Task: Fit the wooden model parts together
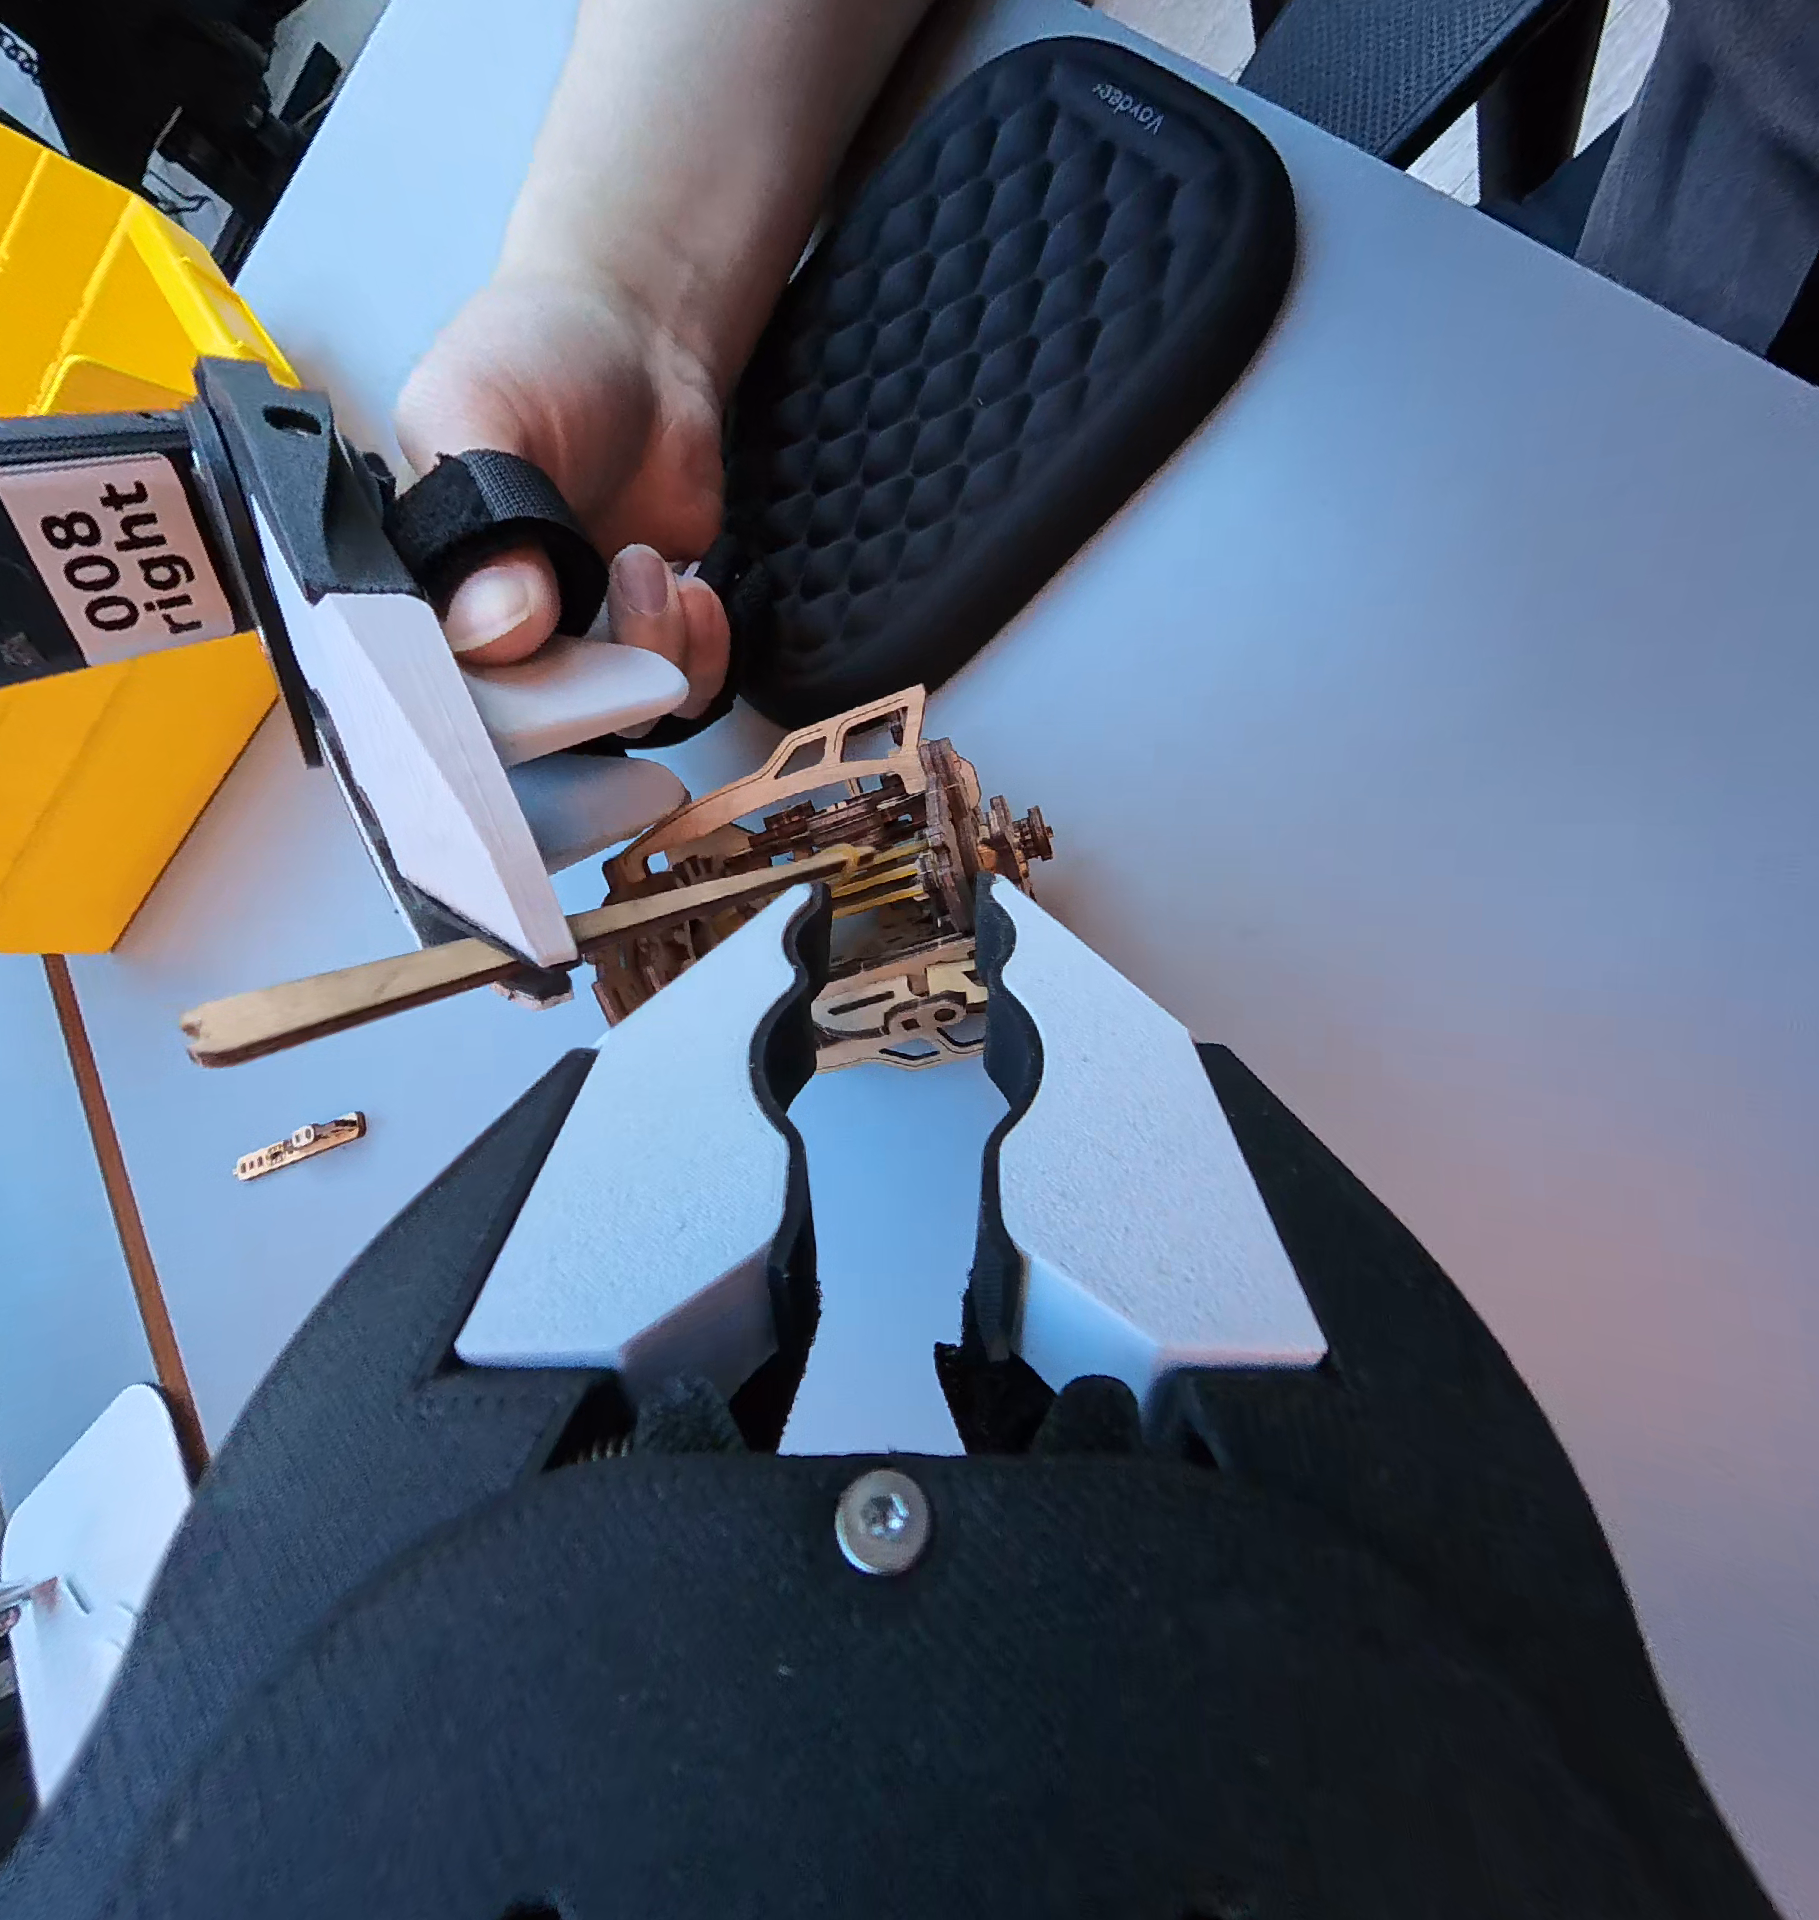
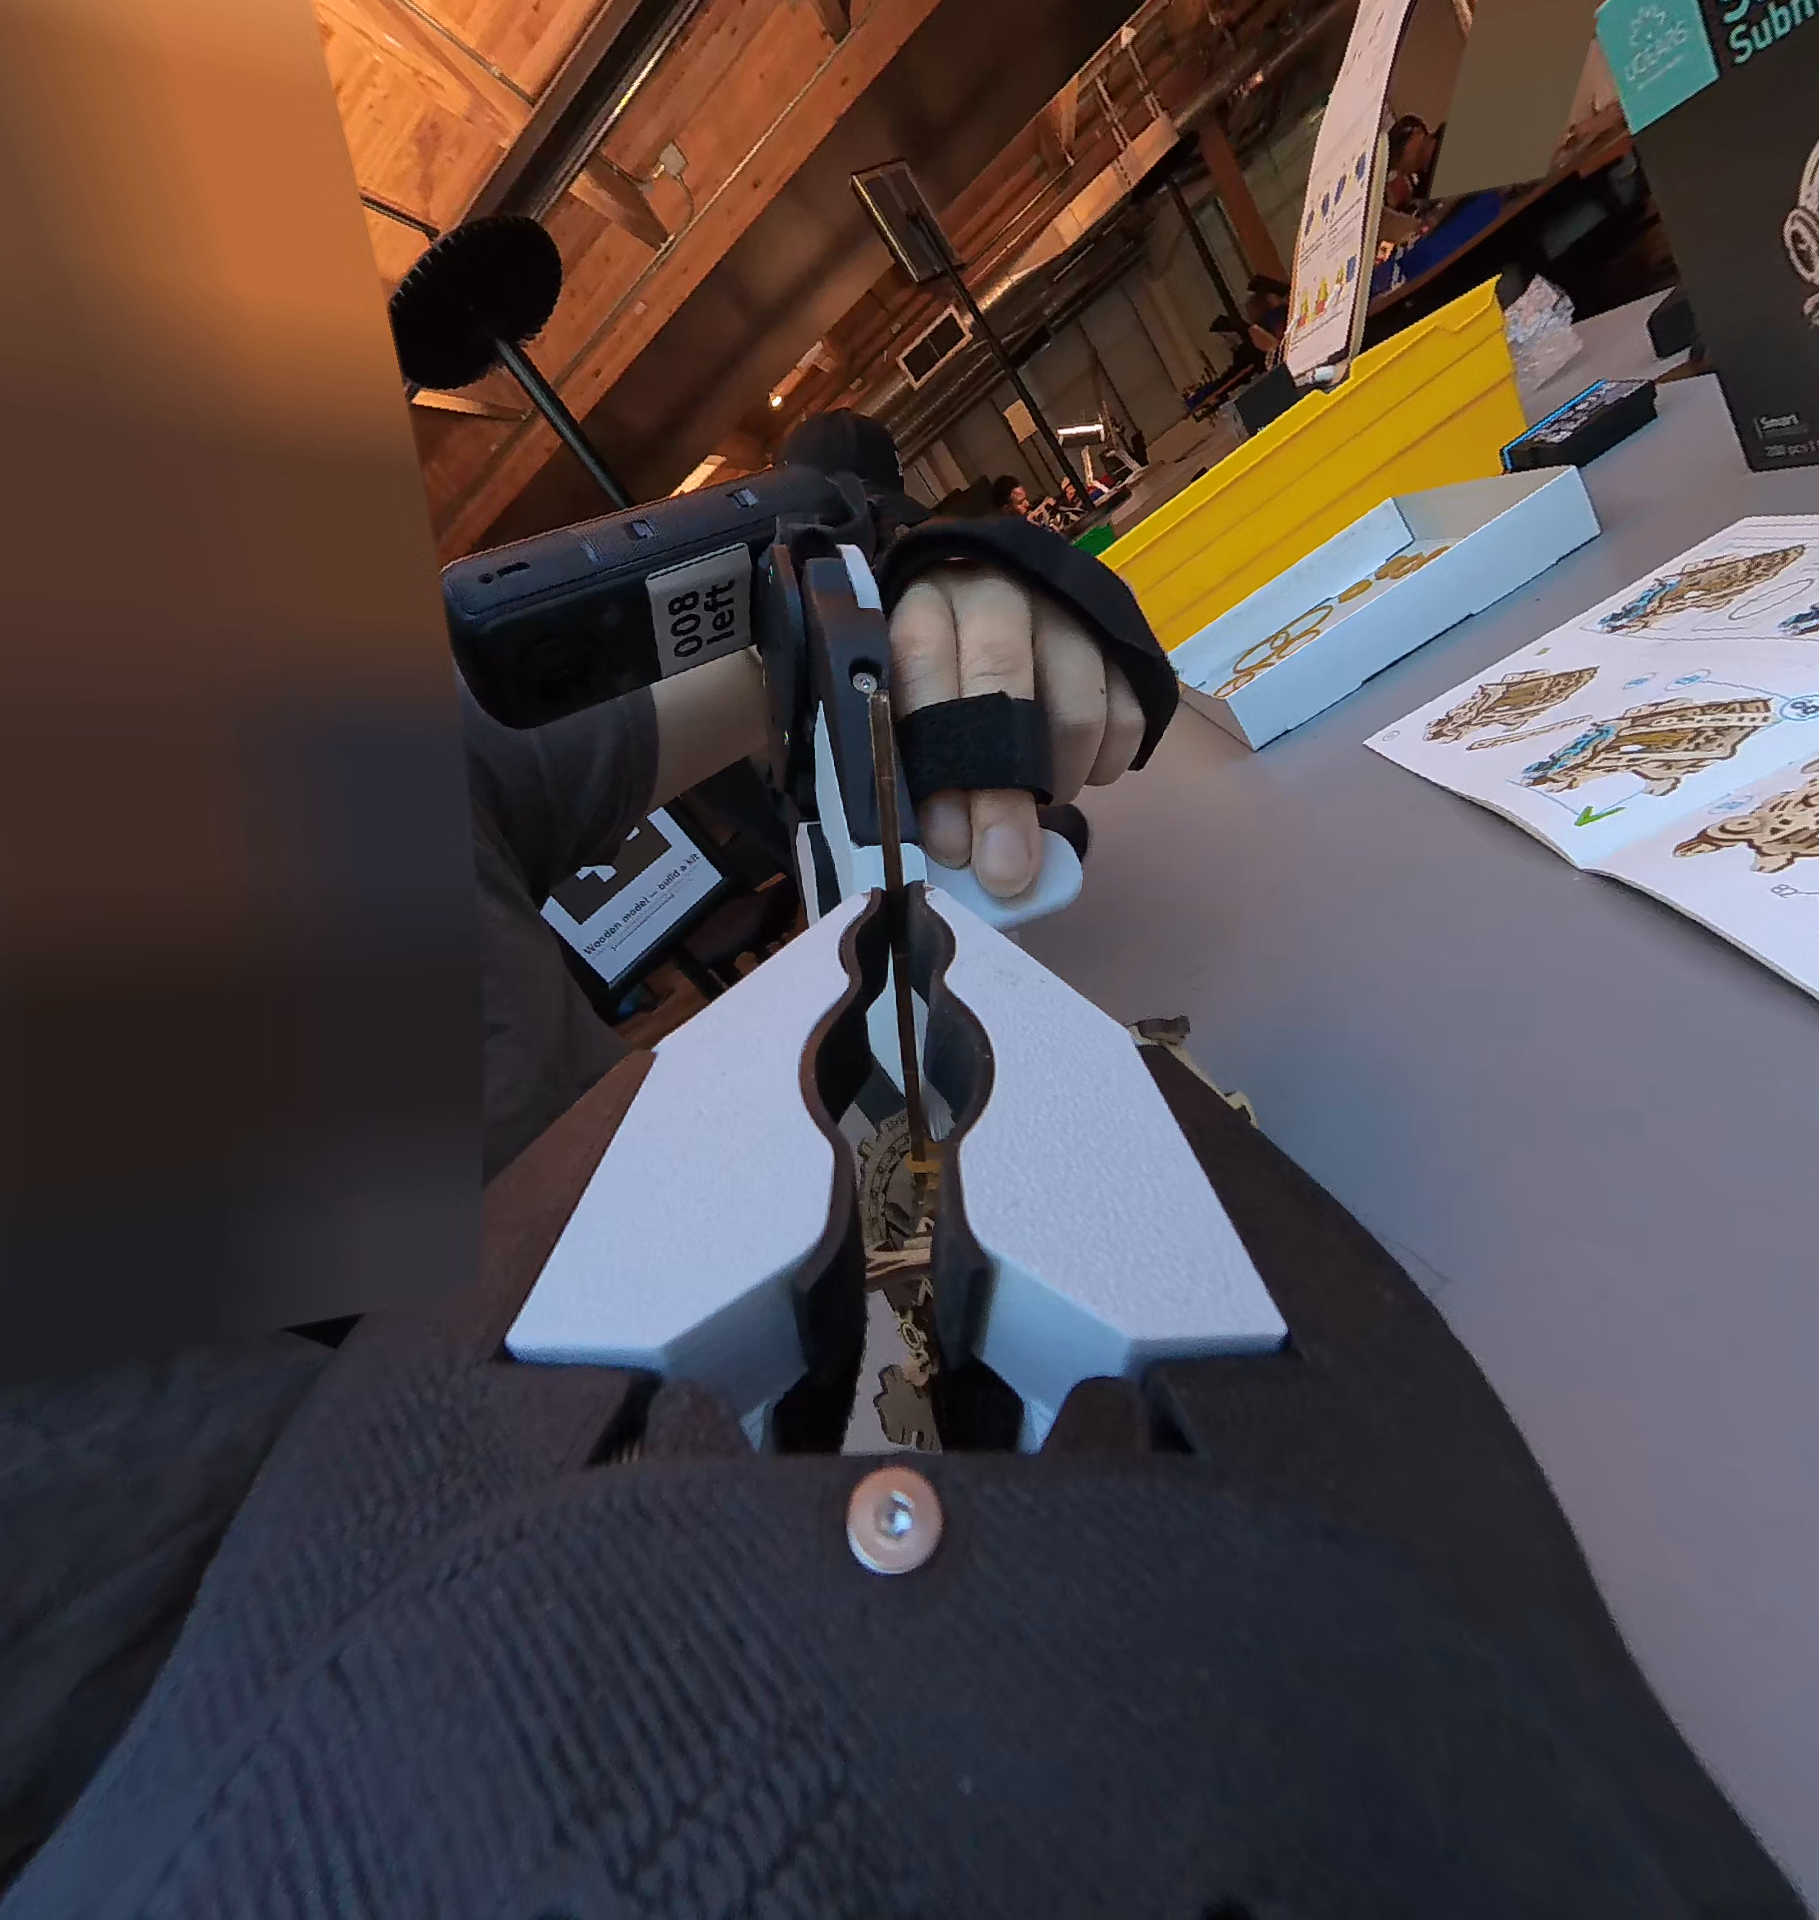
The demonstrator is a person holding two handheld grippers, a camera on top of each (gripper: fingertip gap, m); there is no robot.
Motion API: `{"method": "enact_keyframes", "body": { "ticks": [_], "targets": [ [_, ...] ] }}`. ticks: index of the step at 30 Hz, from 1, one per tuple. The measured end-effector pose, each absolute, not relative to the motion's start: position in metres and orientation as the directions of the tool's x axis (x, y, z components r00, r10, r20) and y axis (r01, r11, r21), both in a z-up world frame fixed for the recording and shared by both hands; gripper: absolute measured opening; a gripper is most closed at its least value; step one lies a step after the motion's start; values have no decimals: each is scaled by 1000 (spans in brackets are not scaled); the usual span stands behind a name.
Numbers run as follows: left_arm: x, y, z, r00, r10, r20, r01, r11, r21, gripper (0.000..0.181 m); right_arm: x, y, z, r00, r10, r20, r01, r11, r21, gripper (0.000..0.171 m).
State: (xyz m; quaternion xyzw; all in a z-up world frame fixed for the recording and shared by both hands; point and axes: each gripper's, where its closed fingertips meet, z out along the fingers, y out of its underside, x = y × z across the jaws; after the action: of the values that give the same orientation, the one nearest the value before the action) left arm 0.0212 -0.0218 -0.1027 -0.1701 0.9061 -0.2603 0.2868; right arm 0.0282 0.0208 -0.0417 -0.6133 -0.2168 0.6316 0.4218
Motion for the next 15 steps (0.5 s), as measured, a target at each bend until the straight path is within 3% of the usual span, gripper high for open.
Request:
{"method": "enact_keyframes", "body": {
  "ticks": [15],
  "targets": [
    [31, -24, -101, -753, -473, -457, -141, 795, -590, 32, 34, 18, -38, 50, 803, -594, -280, -560, -780, 0]
  ]
}}
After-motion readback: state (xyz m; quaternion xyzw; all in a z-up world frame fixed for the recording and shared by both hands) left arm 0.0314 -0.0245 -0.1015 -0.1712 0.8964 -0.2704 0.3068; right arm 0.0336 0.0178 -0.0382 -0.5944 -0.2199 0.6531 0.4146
